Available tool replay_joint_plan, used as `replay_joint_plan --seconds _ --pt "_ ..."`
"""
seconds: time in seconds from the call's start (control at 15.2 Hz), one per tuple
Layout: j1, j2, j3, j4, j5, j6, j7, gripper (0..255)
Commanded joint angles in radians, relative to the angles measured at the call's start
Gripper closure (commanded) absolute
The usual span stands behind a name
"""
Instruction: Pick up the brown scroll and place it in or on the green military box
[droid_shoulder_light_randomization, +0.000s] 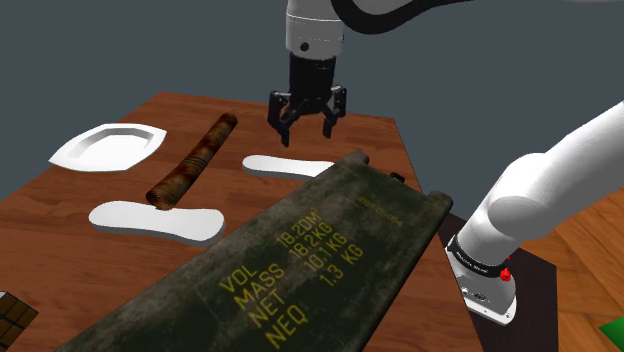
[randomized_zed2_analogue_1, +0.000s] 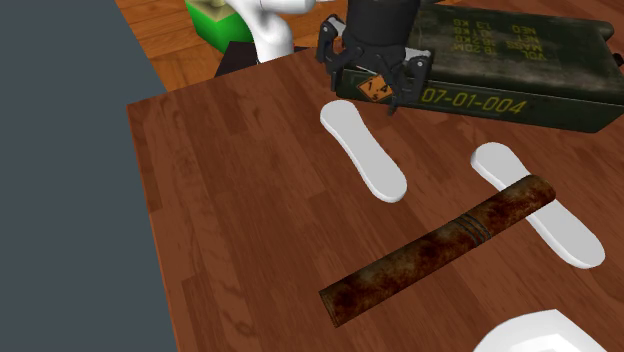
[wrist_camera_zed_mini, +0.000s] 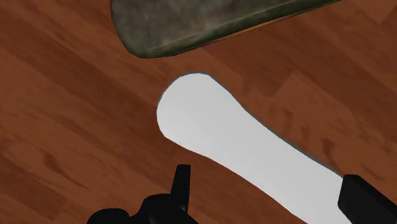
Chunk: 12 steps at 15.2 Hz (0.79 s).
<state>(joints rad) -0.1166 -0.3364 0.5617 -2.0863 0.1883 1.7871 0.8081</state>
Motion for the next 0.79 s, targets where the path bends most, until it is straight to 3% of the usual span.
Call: replay_joint_plan --seconds 0.0,0.4,0.73 --pt "-0.018 0.08 0.047 0.057 -0.028 0.032 0.104 0" --pt "-0.031 0.35 0.151 0.263 -0.194 0.085 0.42 0" --pt "0.051 0.593 0.149 0.488 -0.371 0.067 0.663 0"
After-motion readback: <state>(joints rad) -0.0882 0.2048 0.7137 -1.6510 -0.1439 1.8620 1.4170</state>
